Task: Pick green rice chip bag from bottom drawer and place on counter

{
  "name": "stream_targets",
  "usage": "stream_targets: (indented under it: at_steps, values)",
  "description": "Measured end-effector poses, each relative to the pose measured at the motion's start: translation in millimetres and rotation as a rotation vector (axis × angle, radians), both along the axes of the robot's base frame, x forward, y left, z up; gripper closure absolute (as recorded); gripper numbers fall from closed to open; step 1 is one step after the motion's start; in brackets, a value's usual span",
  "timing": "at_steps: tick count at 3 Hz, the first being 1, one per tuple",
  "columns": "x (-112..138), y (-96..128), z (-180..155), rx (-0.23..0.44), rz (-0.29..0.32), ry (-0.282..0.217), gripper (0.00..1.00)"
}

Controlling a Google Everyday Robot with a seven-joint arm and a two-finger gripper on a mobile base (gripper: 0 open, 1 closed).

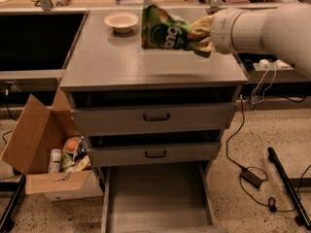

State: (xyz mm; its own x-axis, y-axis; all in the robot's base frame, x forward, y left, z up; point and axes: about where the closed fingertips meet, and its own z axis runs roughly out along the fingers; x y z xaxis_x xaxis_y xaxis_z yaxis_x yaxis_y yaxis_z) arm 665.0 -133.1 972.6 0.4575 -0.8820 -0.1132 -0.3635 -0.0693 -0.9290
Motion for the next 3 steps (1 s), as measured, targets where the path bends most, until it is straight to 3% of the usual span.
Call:
stream_targets:
  at_steps: [1, 3]
  values:
    - [42.1, -15.4, 24.0, 0.073, -0.026, -0.025, 1.00]
    - [122.7, -33.2, 15.8, 0.092, -0.095, 0.037, 1.00]
